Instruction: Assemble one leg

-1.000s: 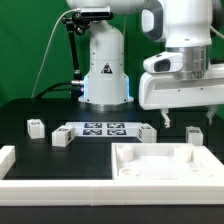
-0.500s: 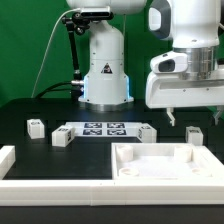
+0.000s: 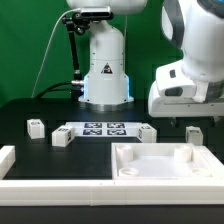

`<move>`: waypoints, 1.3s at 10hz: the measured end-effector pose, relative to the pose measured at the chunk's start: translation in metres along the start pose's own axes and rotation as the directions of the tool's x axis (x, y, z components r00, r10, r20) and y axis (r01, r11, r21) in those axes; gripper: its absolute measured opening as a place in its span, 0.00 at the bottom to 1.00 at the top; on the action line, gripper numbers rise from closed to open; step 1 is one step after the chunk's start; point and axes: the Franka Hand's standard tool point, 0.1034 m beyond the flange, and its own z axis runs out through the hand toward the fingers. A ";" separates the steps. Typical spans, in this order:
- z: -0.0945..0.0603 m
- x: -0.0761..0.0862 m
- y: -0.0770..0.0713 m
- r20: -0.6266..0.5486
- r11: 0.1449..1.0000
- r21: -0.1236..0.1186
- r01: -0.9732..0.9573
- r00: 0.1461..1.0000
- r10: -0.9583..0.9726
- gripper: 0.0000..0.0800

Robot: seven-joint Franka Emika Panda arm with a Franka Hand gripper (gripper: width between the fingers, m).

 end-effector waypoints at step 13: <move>0.039 0.005 -0.001 0.174 0.999 -0.023 -0.022 0.984 0.026 0.66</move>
Offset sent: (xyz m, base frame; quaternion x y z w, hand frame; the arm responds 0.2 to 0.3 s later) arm -0.0125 0.0018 -0.0169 -0.0132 0.0146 0.0130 0.9997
